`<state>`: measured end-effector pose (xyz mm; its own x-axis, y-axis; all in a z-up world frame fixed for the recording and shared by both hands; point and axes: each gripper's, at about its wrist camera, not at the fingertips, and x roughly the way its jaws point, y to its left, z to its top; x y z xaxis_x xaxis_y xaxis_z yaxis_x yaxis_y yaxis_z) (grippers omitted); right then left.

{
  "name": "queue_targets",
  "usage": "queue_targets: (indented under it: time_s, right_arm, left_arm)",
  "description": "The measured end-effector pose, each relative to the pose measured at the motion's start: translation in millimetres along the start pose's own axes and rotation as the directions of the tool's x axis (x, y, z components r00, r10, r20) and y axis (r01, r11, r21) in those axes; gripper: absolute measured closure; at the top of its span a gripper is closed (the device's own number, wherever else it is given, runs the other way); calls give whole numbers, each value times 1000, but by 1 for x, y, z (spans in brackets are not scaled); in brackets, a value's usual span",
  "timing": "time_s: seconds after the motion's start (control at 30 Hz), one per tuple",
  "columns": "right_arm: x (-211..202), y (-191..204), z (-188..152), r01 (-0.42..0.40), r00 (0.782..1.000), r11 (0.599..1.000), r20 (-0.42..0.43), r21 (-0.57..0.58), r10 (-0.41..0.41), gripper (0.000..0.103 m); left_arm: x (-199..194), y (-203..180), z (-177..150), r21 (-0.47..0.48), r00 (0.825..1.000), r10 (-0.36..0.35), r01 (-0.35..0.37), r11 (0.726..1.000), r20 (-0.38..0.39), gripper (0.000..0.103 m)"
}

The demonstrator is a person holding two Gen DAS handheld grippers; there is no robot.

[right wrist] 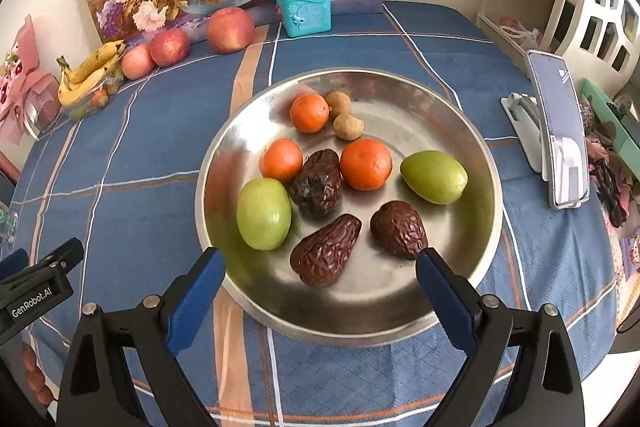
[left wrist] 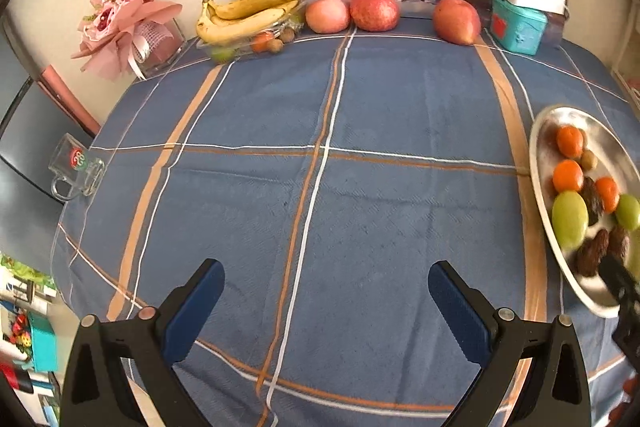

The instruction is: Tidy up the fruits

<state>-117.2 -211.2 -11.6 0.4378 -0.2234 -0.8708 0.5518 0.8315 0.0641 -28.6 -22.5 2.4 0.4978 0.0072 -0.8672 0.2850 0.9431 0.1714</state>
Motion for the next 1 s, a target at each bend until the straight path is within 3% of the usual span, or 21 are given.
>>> queue_targets:
  time_s: [0.13, 0.4, 1.0]
  right_arm:
    - [-4, 1, -3, 12, 1000, 1000, 6, -4, -12, 7]
    - [-8, 2, -3, 30, 999, 1000, 10, -9, -30, 7]
    - [-7, 10, -2, 29, 1000, 998, 1, -53, -29, 7]
  left_arm:
    - [-6, 3, -1, 2, 1000, 5, -5, 1000, 19, 0]
    - [0, 3, -3, 0, 999, -25, 26, 1000, -37, 0]
    - [-5, 0, -2, 7, 997, -64, 64, 998, -42, 0]
